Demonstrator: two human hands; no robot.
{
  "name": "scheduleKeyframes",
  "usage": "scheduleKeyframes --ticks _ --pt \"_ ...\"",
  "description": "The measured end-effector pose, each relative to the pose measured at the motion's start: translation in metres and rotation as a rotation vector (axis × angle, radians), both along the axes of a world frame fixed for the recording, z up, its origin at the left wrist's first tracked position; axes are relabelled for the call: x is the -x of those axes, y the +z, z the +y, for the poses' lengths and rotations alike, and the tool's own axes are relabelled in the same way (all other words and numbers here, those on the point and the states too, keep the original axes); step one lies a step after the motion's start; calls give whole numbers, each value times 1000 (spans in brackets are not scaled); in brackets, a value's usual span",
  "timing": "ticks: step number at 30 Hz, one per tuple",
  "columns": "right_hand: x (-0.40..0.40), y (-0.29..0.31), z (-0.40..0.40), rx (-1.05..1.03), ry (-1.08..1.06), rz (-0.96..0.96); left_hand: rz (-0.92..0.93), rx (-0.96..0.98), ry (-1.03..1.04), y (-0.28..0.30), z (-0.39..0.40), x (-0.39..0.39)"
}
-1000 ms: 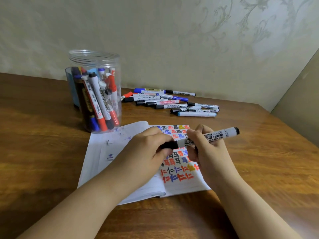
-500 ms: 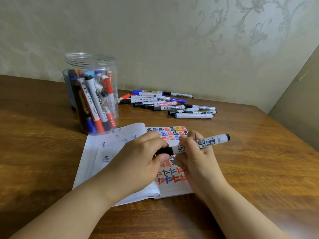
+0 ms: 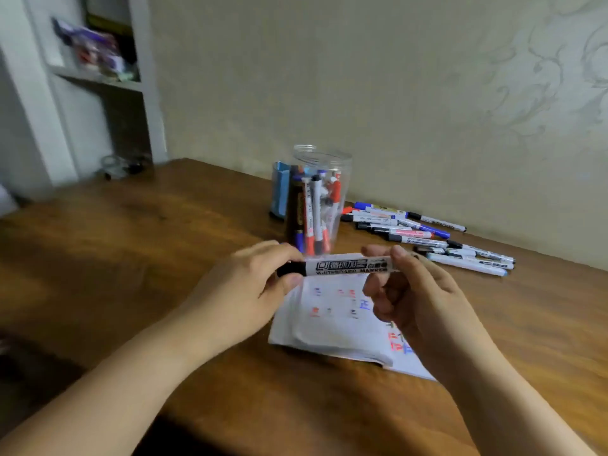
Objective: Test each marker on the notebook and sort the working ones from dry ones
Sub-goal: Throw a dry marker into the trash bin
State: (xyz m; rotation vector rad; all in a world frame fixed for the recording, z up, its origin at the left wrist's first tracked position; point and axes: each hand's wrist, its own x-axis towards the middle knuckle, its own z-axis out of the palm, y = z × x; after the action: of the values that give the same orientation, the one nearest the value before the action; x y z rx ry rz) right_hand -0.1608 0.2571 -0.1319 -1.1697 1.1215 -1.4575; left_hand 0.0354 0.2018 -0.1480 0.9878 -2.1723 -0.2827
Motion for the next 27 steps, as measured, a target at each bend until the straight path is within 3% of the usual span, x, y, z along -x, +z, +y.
scheduleKeyframes --ticks 7,11,15,22,27 --pt "-181 -25 6 54 608 160 -169 28 471 -40 87 -201" --pt "-305 -73 14 39 793 238 -144 -112 828 -79 156 -316" --pt "-411 -143 30 -116 939 378 -74 -287 1064 -121 220 -400" --pt "-496 -235 51 -458 1113 745 -38 -515 1199 -173 277 -443" --pt "-478 -219 39 -274 1127 913 -87 -522 1133 -179 267 -439"
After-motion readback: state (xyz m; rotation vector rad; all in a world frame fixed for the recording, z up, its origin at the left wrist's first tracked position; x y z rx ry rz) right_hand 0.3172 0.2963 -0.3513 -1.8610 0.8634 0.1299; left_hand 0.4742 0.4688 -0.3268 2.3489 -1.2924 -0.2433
